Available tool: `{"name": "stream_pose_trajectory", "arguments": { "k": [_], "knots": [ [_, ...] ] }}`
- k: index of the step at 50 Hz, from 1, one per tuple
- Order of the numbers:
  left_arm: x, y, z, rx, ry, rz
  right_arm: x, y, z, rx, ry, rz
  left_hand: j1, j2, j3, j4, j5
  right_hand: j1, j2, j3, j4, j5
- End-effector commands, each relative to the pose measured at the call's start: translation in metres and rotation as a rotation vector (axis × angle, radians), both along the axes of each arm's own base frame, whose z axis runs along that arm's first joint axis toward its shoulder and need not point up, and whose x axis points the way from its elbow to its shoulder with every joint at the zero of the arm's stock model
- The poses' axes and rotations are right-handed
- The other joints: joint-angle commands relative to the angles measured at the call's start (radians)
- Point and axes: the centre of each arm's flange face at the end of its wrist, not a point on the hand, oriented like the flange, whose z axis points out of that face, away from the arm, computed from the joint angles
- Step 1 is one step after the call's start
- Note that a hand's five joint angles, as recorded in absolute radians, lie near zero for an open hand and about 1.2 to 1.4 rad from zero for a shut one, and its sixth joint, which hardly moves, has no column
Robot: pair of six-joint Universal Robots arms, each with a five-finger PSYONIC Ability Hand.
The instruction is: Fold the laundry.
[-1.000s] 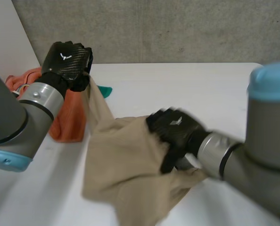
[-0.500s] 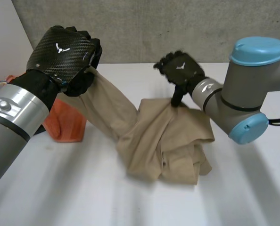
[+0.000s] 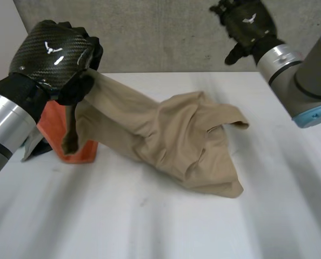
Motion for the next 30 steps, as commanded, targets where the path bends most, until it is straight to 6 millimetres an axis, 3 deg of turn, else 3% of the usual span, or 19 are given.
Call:
{"name": "stream_pose_trajectory", "arguments": {
  "k": [1,6,10,14,20,26,27,28,30],
  "knots": [
    [0.007,-0.007,0.006,-0.021,0.021,0.014,-0.028,-0.016,0.025,-0.008,-0.214,-0.024,0.247,0.198,0.202,0.197,0.240,-0.054,-0.048,-0.036,-0.033,-0.039],
    [0.014,-0.018,0.009,-0.034,0.047,0.039,-0.029,-0.016,0.022,0.058,-0.261,0.016,0.247,0.198,0.202,0.197,0.240,-0.054,-0.048,-0.036,-0.033,-0.039],
    [0.012,-0.016,0.015,-0.056,0.083,0.009,-0.007,-0.004,-0.006,0.168,-0.188,0.148,0.247,0.198,0.202,0.197,0.240,-0.054,-0.048,-0.036,-0.033,-0.039],
    [0.005,-0.009,0.030,-0.112,0.146,-0.055,0.035,0.021,-0.055,0.323,-0.090,0.366,0.247,0.198,0.202,0.197,0.240,-0.054,-0.048,-0.036,-0.033,-0.039],
    [-0.010,0.006,0.044,-0.149,0.241,-0.171,0.087,0.062,-0.113,0.500,-0.012,0.557,0.247,0.198,0.202,0.197,0.240,-0.054,-0.048,-0.036,-0.033,-0.039],
    [-0.019,0.002,0.033,-0.113,0.250,-0.198,0.123,0.123,-0.169,0.720,0.099,0.690,0.247,0.198,0.202,0.197,0.240,-0.054,-0.048,-0.036,-0.033,-0.039],
    [-0.021,-0.003,0.027,-0.099,0.238,-0.193,0.126,0.129,-0.173,0.725,0.116,0.698,0.247,0.198,0.202,0.197,0.240,0.164,0.170,0.182,0.185,0.179],
    [-0.023,-0.008,0.022,-0.090,0.223,-0.185,0.126,0.128,-0.174,0.712,0.122,0.690,0.247,0.198,0.202,0.197,0.240,0.608,0.614,0.626,0.629,0.623],
    [-0.025,-0.018,0.014,-0.080,0.206,-0.170,0.126,0.119,-0.167,0.676,0.108,0.661,0.247,0.198,0.202,0.197,0.240,1.141,1.148,1.160,1.162,1.156]
  ]
}}
